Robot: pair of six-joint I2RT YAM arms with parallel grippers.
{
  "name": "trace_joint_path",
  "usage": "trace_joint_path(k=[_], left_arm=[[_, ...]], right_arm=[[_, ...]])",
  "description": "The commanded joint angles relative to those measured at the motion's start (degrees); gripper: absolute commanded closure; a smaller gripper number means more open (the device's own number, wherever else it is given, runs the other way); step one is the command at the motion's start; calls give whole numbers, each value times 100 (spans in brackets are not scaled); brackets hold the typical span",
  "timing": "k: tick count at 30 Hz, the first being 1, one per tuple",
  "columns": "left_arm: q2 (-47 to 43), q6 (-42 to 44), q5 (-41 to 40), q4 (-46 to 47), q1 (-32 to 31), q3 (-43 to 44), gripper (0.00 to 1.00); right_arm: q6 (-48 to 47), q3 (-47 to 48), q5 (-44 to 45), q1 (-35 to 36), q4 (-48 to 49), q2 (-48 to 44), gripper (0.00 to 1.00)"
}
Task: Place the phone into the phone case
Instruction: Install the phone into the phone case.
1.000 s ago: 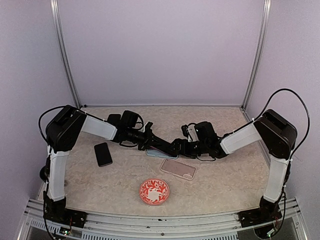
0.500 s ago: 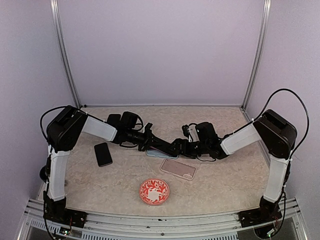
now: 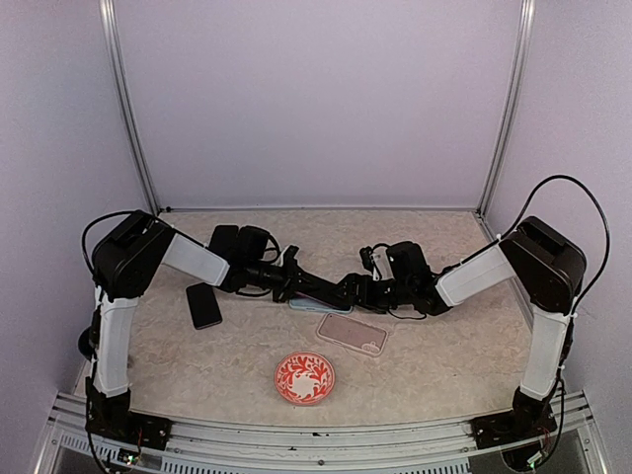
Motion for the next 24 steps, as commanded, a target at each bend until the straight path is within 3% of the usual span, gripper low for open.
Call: trace_joint_path(k=[1, 11, 24], left_arm=[[125, -118, -37, 328, -45, -396, 100], [-356, -266, 207, 1285, 192, -740, 100], [-582, -638, 407, 2130, 192, -903, 100]], right_arm=[[-161, -2, -349, 44, 204, -52, 0], [-335, -111, -365, -314, -25, -524, 0], [-239, -126, -497, -436, 43, -314, 0]])
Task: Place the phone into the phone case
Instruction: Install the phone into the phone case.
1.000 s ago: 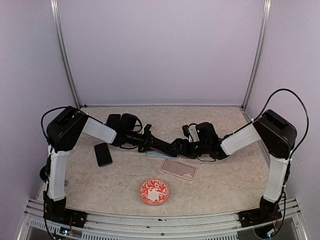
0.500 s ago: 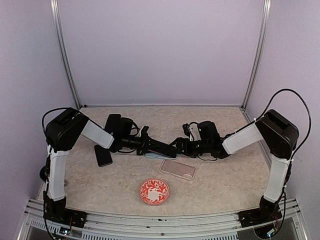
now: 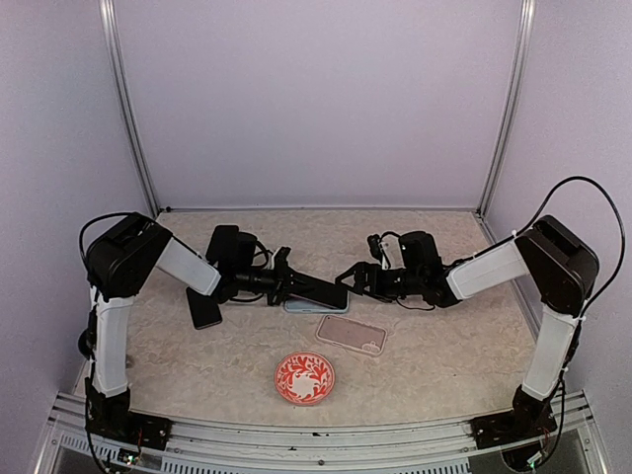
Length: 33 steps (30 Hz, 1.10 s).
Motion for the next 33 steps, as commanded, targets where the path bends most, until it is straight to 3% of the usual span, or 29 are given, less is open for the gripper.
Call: trace_joint_path(k=[1, 14, 33], left_arm=[[-391, -190, 244, 745, 37, -54, 100], [-463, -487, 329, 1264, 13, -124, 100], [-336, -644, 360, 1537, -134, -169, 100]], right_arm=[[35, -61, -153, -51, 91, 103, 0], [410, -70, -592, -14, 670, 539, 1], [1054, 65, -1315, 54, 2011, 894, 19]])
